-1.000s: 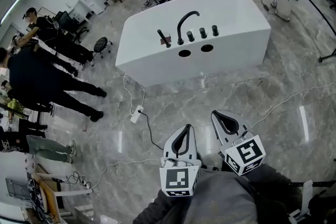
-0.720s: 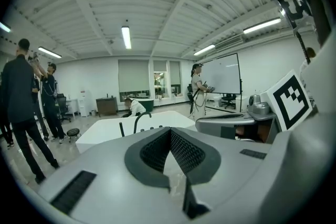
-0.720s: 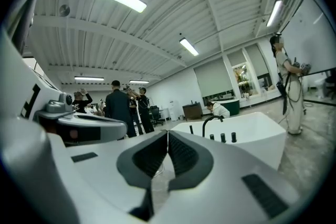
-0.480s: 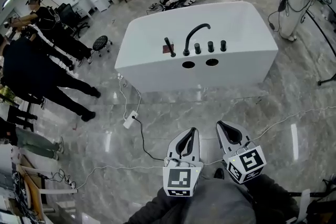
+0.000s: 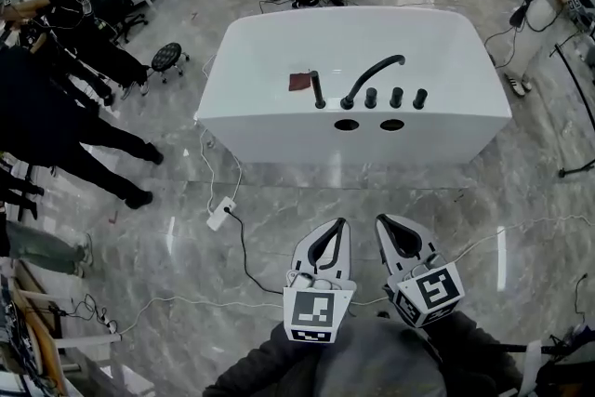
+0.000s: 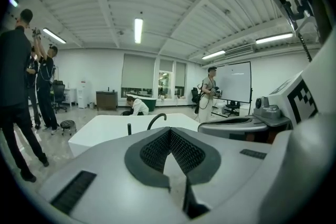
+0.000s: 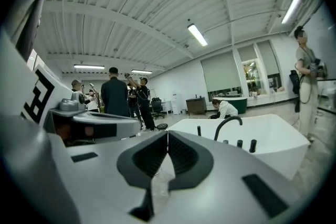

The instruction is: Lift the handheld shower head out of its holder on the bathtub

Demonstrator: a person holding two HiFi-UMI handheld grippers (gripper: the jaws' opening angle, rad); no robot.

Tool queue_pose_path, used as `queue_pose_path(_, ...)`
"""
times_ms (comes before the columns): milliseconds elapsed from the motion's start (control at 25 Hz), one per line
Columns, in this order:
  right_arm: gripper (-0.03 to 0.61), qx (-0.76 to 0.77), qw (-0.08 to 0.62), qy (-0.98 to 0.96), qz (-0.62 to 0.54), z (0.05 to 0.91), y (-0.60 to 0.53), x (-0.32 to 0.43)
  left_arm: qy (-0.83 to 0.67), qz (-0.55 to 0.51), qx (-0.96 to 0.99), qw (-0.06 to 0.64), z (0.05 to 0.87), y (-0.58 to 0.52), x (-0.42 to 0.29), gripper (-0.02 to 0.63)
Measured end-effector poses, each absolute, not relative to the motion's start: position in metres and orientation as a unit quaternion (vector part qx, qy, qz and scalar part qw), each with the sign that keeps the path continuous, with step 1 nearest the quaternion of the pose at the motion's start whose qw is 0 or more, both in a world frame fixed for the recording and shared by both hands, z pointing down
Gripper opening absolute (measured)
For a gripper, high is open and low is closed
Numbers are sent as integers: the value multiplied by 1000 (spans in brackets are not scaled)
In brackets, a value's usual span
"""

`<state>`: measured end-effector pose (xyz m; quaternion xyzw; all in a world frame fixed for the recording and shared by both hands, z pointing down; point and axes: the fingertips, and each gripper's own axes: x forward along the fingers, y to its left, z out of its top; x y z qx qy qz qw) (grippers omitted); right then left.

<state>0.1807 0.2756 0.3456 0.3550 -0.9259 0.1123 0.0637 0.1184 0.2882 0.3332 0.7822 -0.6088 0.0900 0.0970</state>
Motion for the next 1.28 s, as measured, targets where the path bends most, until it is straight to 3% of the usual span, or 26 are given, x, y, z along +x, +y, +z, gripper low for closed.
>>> queue_pose_path(480, 5, 352, 76, -927, 109, 348, 201, 88, -607, 85, 783, 102, 340, 217, 29, 3)
queue_pose_path(1280, 5, 338, 74, -931, 118, 348, 61, 80, -616, 108, 771, 122, 349, 90, 27, 3)
